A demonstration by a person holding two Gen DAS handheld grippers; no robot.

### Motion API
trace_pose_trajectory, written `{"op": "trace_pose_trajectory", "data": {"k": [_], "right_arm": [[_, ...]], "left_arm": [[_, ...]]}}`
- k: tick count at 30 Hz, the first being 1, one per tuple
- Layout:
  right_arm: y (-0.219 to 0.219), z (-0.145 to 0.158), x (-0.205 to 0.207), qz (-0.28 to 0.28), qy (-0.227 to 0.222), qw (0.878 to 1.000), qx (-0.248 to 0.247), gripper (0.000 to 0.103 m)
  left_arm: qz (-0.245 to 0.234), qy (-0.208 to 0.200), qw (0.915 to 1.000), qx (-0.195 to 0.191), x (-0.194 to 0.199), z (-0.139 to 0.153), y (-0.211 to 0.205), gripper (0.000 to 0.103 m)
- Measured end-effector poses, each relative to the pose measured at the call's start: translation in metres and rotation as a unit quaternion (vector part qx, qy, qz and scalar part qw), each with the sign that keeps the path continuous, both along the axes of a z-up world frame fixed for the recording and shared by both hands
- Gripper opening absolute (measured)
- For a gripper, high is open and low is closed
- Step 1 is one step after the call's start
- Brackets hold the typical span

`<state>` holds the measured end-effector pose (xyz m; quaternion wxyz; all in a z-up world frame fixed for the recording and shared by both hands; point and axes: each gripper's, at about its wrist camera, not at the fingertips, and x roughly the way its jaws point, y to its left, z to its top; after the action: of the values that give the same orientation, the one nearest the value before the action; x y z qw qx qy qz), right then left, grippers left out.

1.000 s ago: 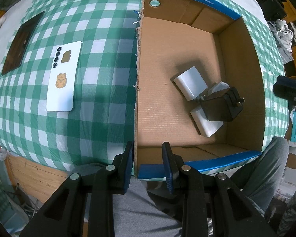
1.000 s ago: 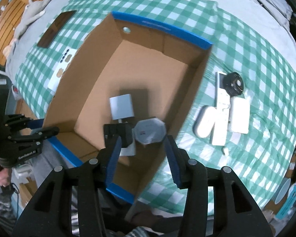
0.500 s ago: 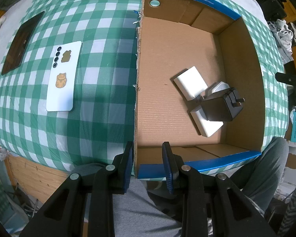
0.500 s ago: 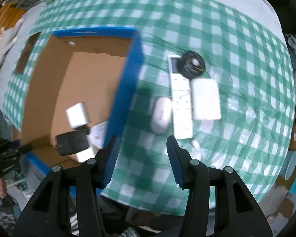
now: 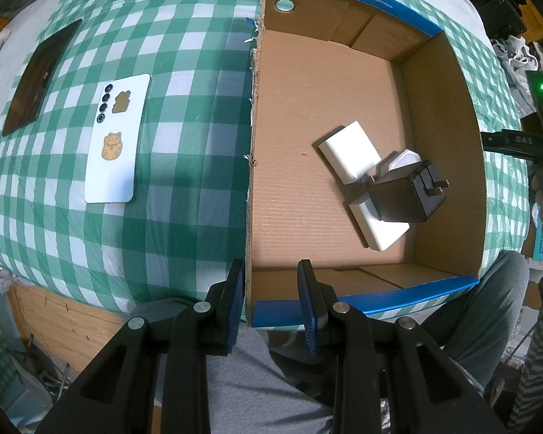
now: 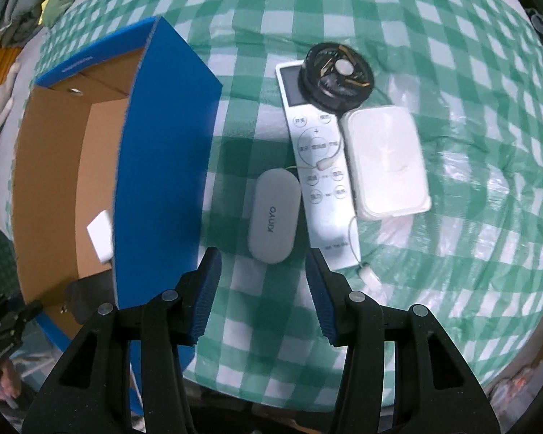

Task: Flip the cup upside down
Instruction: 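Return the right gripper to the items and grasp the white KINYO earbud case, then carry the KINYO case into the box and open the right gripper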

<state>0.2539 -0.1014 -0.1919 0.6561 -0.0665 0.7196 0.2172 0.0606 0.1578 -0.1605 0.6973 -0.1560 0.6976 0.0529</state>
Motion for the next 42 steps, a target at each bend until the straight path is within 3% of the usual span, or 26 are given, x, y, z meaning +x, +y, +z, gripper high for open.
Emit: {"op": "trace_pose_trajectory", "data": {"k": [26, 28, 31, 42], "right_arm": [[0.015, -0.067, 0.028, -0.033, 0.036, 0.998, -0.032, 0.049], [0.02, -0.069, 0.028, -0.029, 0.034, 0.998, -0.037, 0.051], [0.022, -0.068, 0.023, -0.01, 0.015, 0.998, -0.063, 0.038], [0.008, -0.048, -0.008, 0.008, 0.005, 0.998, -0.059, 0.037]], "left_arm": [[0.0, 0.005, 0.9999, -0.016, -0.002, -0.006, 0.002, 0.029], [0.001, 0.006, 0.9999, -0.016, -0.002, -0.006, 0.001, 0.029], [0.0, 0.006, 0.9999, -0.013, -0.002, -0.006, 0.0, 0.029], [0.0, 0.003, 0.9999, -0.016, 0.001, -0.006, 0.002, 0.029]]}}
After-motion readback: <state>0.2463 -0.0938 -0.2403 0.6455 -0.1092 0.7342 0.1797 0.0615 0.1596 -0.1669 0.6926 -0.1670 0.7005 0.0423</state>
